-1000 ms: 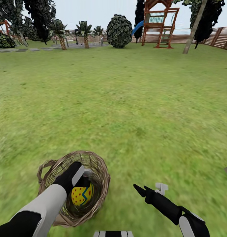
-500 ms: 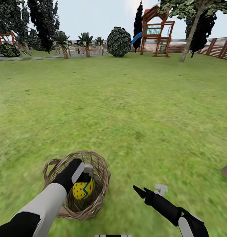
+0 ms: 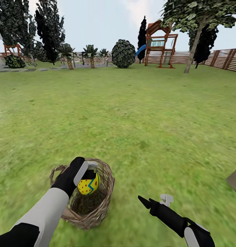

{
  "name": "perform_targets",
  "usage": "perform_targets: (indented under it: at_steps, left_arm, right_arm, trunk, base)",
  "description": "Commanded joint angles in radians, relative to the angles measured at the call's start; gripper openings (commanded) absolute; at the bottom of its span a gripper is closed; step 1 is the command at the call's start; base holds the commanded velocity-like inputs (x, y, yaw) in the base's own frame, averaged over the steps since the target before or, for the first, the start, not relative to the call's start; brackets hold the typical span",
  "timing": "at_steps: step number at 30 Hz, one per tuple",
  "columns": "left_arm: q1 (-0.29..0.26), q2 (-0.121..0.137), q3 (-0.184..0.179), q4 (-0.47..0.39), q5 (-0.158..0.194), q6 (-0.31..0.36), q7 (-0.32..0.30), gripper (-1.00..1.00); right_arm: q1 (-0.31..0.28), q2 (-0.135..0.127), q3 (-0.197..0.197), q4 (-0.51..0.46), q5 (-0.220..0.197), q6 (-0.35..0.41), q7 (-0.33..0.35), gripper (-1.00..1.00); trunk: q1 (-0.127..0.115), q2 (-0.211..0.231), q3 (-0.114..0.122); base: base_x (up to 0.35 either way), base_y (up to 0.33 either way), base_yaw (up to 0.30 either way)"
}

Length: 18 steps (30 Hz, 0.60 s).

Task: Take the three Easter eggs out of the wicker basket on the lawn in the garden, then place them on the lawn next to a single tree (choose any tree) so that all three eggs are next to the same tree and none are left in the basket.

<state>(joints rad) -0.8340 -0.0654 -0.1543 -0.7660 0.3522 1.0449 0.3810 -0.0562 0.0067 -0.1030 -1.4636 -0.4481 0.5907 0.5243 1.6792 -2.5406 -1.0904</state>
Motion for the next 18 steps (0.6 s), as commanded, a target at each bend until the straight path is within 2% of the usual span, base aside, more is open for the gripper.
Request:
perform_targets:
  at_steps: [1, 14, 18]
  left_arm:
    - [0.0, 0.0, -0.003, -0.001, 0.01, 0.002, 0.01, -1.0]
    - [0.0, -0.001, -0.001, -0.003, 0.011, 0.002, 0.018, -1.0]
    - [0.002, -0.001, -0.002, -0.047, 0.01, 0.002, 0.019, -1.0]
  right_arm:
    - [-0.001, 0.001, -0.002, 0.0, -0.006, 0.008, 0.002, 1.0]
    - [-0.001, 0.001, -0.001, 0.0, -0.011, 0.008, 0.002, 1.0]
    - [-0.001, 0.001, -0.001, 0.0, -0.011, 0.008, 0.002, 1.0]
  trunk:
    - [-0.001, 0.0, 0.003]
    - [-0.007, 0.003, 0.053]
    - [-0.008, 0.004, 0.069]
  base:
    - [-0.068, 0.0, 0.0]
    - [-0.127, 0.0, 0.0]
    - [-0.218, 0.0, 0.0]
